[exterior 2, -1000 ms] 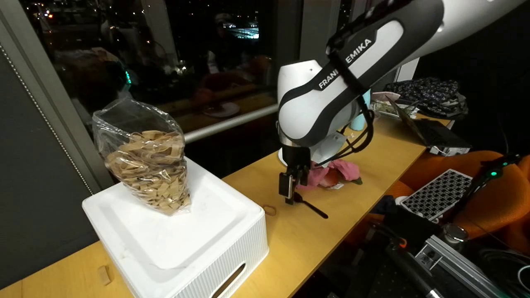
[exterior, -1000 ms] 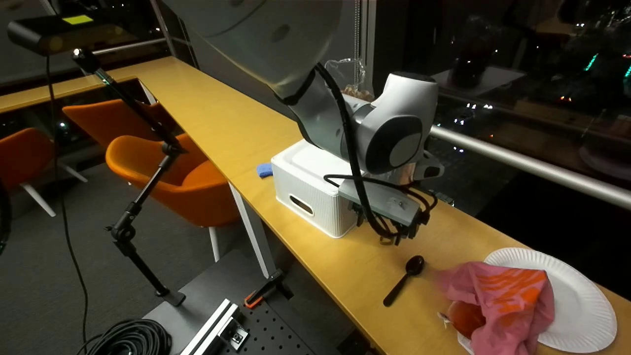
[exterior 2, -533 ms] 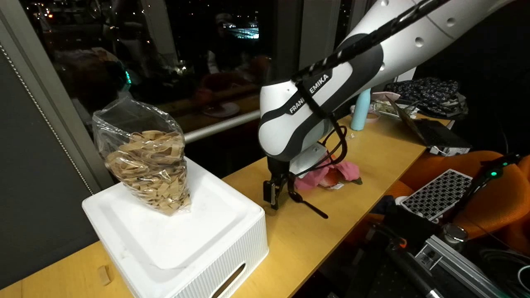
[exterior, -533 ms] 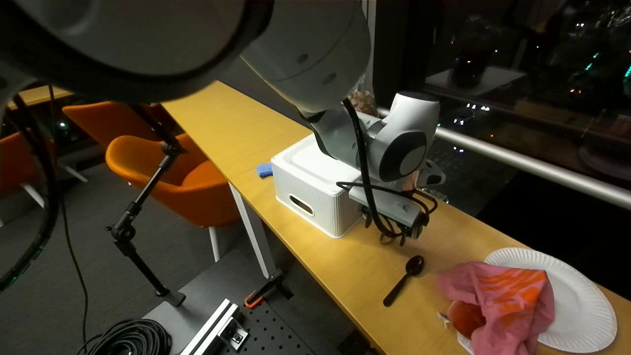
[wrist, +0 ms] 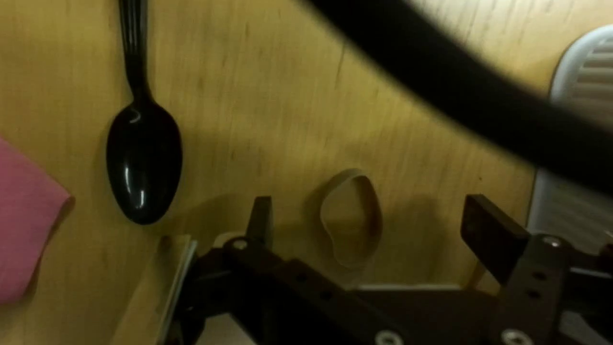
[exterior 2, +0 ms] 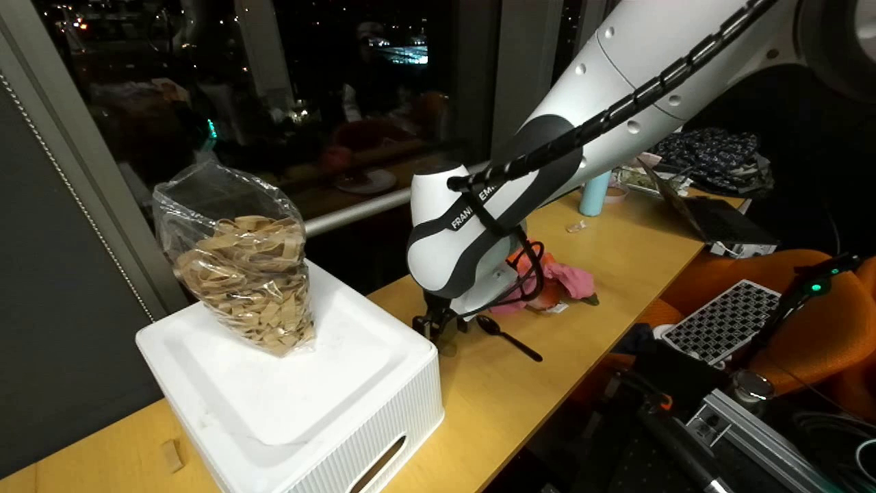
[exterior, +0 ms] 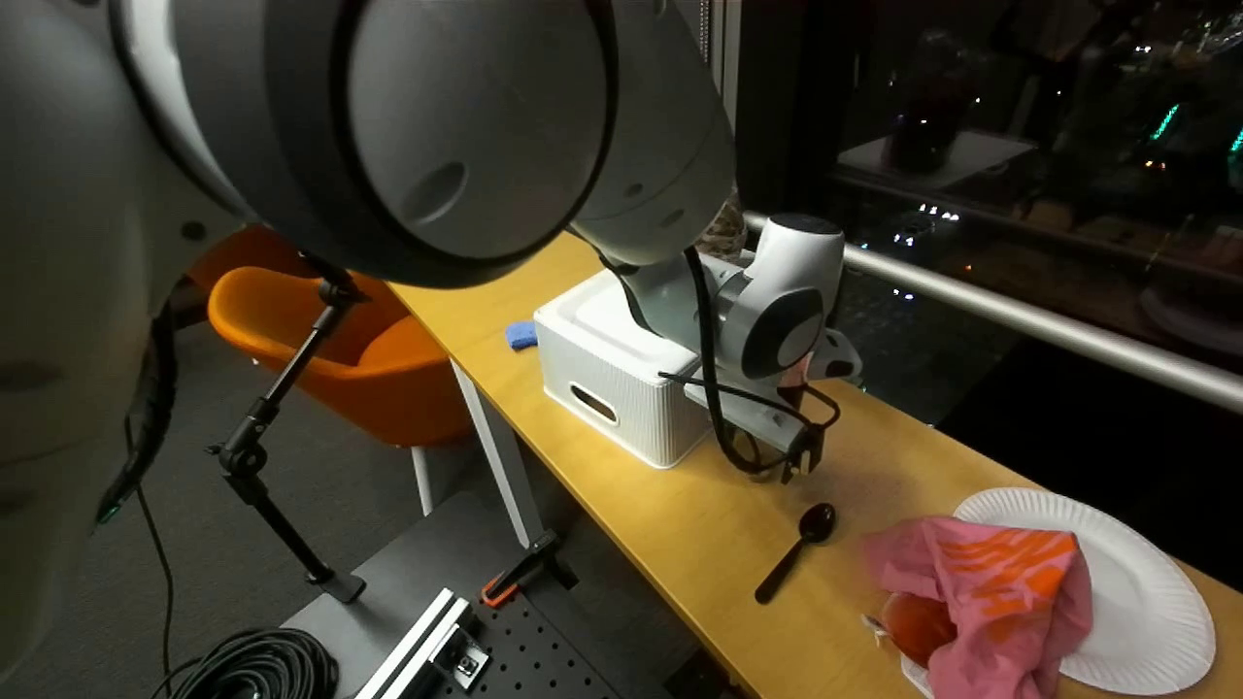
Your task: Pick the three brown rubber bands from the table and put them in the clear rubber band bag one by one
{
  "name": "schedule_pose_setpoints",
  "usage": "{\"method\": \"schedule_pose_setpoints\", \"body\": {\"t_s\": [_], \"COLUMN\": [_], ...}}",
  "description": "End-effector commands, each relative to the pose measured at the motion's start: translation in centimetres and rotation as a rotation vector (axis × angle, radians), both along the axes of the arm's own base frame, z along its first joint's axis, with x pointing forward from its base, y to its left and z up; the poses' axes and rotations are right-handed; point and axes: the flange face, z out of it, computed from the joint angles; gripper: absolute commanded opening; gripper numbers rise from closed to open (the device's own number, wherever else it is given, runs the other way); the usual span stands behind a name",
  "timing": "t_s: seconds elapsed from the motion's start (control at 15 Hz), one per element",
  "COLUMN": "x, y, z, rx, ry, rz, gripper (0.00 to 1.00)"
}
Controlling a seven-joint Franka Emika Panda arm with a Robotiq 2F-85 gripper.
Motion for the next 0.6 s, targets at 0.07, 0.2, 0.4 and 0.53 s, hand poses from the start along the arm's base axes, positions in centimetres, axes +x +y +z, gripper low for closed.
{"method": "schedule_pose_setpoints", "body": {"t_s": [0.07,0.2,0.4,0.53], "x": [1.2,1.3,1.7,1.8], "y": [1.2,1.8,2.2,2.4], "z": [0.1,0.3,0.0,-0.6], "rx": [0.017,0.025,0.034,0.026], "ry": [-0.052,-0.074,-0.08,-0.075], "rz": [-0.043,-0.06,-0.082,-0.086], "gripper": [1.0,1.0,1.0,1.0]}}
